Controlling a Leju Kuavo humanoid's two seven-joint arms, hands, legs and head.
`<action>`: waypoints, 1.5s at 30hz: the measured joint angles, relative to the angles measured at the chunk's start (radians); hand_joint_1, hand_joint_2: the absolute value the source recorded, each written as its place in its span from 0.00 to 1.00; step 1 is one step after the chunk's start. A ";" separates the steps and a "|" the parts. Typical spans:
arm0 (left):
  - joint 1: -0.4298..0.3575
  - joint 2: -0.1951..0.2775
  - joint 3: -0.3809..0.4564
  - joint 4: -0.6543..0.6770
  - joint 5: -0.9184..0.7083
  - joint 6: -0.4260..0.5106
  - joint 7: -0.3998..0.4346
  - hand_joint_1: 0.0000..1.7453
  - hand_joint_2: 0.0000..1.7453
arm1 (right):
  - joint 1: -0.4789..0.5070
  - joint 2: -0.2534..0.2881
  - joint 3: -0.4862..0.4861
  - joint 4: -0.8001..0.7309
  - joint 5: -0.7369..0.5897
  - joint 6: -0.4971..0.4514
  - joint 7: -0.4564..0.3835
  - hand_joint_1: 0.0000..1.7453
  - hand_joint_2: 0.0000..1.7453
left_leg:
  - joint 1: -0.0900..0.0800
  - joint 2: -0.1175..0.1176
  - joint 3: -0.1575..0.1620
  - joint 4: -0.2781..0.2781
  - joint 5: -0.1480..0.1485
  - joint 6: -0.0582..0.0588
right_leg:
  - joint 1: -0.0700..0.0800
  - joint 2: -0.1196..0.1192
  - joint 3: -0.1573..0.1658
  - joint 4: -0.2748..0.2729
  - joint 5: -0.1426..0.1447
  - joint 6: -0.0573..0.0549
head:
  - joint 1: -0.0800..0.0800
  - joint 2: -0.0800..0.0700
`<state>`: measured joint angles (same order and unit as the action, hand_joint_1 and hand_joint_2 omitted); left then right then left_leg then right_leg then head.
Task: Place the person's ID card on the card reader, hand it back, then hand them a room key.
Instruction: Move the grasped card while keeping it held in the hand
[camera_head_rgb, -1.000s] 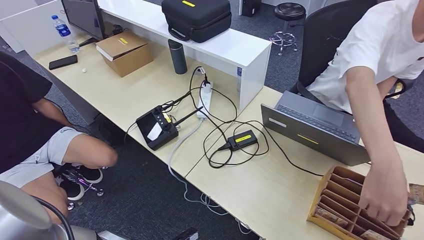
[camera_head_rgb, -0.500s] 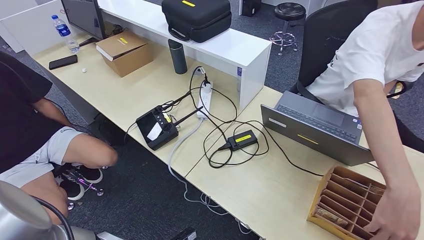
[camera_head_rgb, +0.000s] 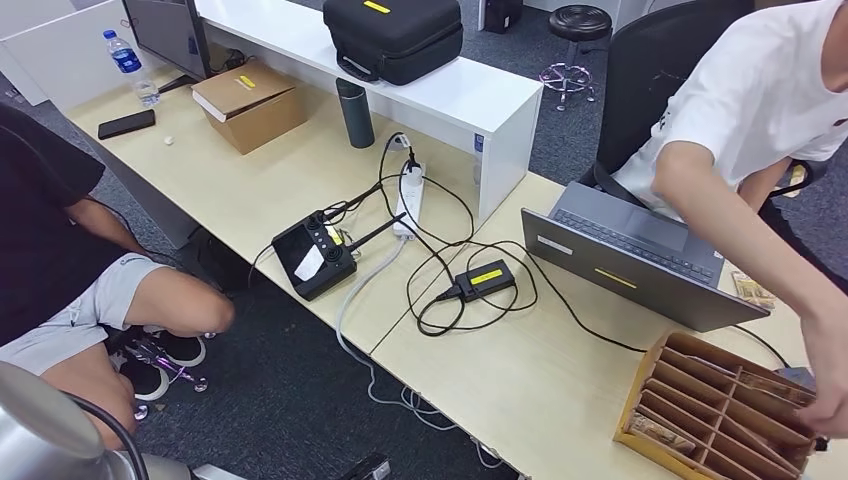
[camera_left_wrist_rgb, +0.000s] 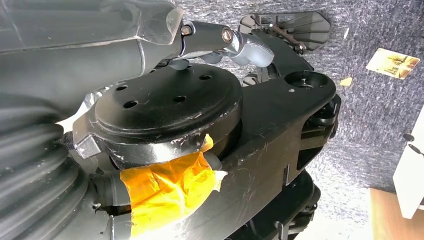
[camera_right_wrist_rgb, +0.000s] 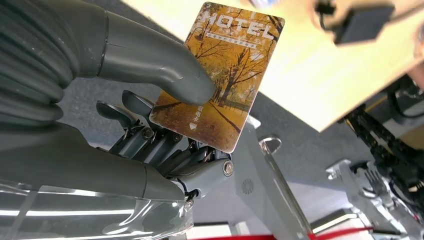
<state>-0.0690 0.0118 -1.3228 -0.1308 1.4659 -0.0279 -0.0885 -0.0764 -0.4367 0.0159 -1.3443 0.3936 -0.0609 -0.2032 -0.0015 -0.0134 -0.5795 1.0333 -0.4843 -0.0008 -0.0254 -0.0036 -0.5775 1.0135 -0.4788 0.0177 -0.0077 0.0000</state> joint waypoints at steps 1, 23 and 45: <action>0.000 0.000 0.000 0.000 0.000 0.000 0.000 0.00 1.00 | 0.021 0.009 -0.003 -0.006 0.009 0.000 -0.004 1.00 1.00 | 0.000 0.000 0.000 0.000 0.000 0.000 | 0.000 0.000 0.000 0.000 0.000 0.000 | 0.000 0.000; -0.002 0.000 0.001 0.000 -0.009 0.000 0.015 0.00 1.00 | 0.066 0.147 0.005 0.064 0.098 -0.001 -0.018 1.00 1.00 | 0.000 0.001 0.000 0.000 0.000 0.000 | 0.000 0.001 0.000 0.000 0.000 0.000 | 0.000 0.000; -0.004 -0.002 0.001 0.000 -0.014 0.002 0.024 0.00 1.00 | -0.117 0.249 0.163 0.259 0.155 -0.048 -0.002 1.00 1.00 | 0.000 0.001 0.000 0.000 0.000 0.000 | 0.000 0.001 0.000 0.000 0.000 0.000 | 0.000 0.000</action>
<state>-0.0734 0.0099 -1.3222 -0.1308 1.4519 -0.0256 -0.0645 -0.1933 -0.1875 0.1785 -1.0853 0.5488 -0.1086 -0.2049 -0.0015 -0.0121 -0.5793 1.0332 -0.4840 -0.0011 -0.0256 -0.0021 -0.5778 1.0140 -0.4786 0.0175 -0.0078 0.0000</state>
